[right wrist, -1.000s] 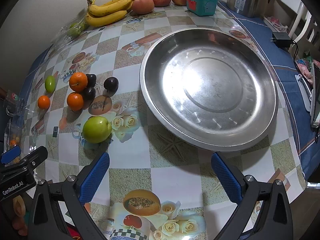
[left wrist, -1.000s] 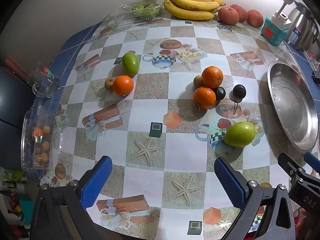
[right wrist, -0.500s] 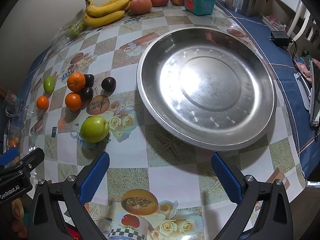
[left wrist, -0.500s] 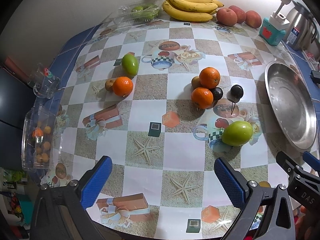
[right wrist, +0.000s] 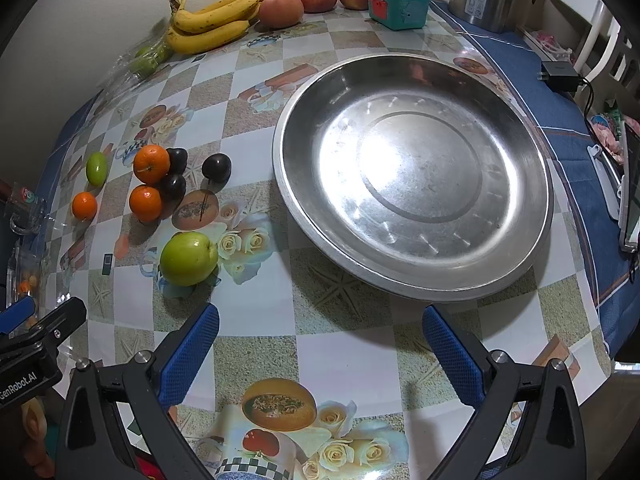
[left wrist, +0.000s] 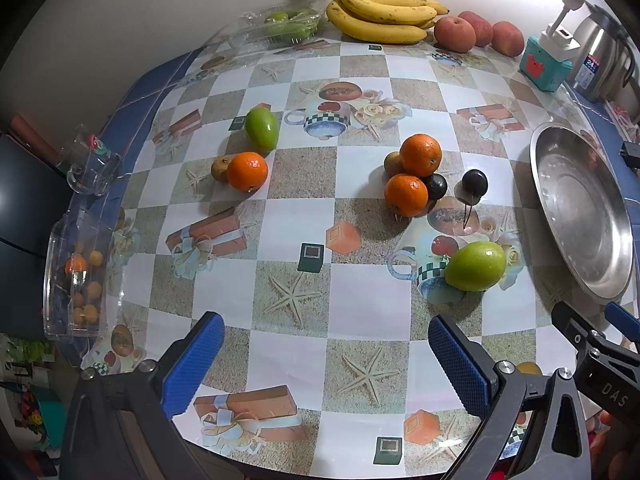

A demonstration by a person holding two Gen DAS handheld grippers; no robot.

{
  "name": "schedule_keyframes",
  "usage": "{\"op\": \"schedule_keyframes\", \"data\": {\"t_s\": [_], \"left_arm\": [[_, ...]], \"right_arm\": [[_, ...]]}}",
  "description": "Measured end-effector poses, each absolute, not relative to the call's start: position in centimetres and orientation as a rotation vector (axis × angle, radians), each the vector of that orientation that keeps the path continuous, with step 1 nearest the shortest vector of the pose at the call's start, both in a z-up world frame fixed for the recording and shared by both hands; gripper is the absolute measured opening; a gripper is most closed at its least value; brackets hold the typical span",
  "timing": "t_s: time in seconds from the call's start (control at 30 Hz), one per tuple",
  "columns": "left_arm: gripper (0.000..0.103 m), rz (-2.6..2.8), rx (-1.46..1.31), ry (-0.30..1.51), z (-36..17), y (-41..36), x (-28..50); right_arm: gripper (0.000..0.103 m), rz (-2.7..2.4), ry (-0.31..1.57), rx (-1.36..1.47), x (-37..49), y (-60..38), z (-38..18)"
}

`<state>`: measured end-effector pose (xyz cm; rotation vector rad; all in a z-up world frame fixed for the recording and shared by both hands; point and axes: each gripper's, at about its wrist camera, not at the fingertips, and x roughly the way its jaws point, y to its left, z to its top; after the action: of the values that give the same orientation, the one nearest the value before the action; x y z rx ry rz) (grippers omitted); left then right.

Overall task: Organize fruits
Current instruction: 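Move both grippers toward the fruit cluster near the green pear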

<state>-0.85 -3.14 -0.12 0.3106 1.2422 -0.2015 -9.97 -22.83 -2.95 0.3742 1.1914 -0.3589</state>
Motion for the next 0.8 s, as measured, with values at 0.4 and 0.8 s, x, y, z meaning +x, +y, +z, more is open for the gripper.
{"op": "schedule_keyframes", "data": {"t_s": [0.4,0.8], "left_arm": [[0.103,-0.136,0.269,1.215,0.9,-2.5,1.5],[0.103,-0.107,0.199,1.151,2.8,-4.8,4.6]], "right_arm": [[0.102,-0.323,1.118,0.438,-8.8,-23.1,-2.2],[0.102,-0.333,1.046,0.411,-6.4,-22.9,0.4]]}}
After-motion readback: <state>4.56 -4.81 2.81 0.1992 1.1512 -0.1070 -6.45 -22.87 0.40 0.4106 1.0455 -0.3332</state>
